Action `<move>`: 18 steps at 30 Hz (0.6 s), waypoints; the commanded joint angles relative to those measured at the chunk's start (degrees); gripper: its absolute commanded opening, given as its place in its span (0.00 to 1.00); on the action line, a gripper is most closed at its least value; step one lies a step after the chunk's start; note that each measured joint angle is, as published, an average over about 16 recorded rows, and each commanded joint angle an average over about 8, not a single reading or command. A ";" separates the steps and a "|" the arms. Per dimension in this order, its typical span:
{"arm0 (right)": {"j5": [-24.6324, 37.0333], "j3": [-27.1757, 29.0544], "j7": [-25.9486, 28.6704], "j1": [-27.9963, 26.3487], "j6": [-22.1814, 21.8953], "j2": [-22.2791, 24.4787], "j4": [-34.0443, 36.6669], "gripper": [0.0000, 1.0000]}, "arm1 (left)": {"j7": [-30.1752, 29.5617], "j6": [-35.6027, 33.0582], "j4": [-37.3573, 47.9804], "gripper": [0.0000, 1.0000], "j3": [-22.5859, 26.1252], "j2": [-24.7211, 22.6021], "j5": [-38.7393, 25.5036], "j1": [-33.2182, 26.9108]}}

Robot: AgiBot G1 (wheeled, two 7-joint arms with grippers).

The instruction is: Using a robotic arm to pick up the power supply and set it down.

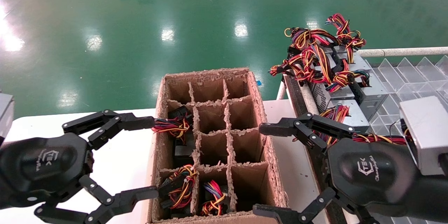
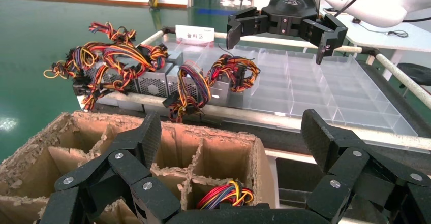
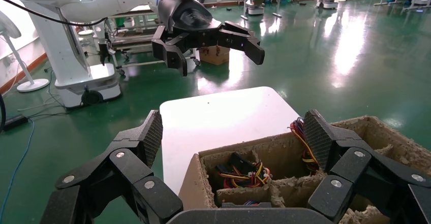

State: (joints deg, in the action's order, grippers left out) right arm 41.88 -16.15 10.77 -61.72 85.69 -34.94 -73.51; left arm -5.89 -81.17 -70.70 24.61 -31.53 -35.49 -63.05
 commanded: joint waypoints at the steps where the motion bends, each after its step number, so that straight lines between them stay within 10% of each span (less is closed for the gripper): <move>1: 0.00 0.00 0.00 0.00 0.00 0.00 0.00 1.00 | 0.00 0.00 0.00 1.00 0.00 0.00 0.00 0.00; 9: 0.00 0.02 0.00 0.02 0.00 -0.01 -0.01 1.00 | 0.00 0.00 0.00 1.00 0.00 0.00 0.00 0.00; 18: 2.17 -0.42 -1.44 -0.49 -0.96 -0.62 0.22 1.00 | 0.00 0.00 0.00 0.00 0.00 0.00 0.00 0.00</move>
State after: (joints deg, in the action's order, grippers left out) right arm 45.14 -16.81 9.19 -62.87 84.12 -35.85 -73.72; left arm -5.89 -81.17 -70.70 24.61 -31.53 -35.49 -63.05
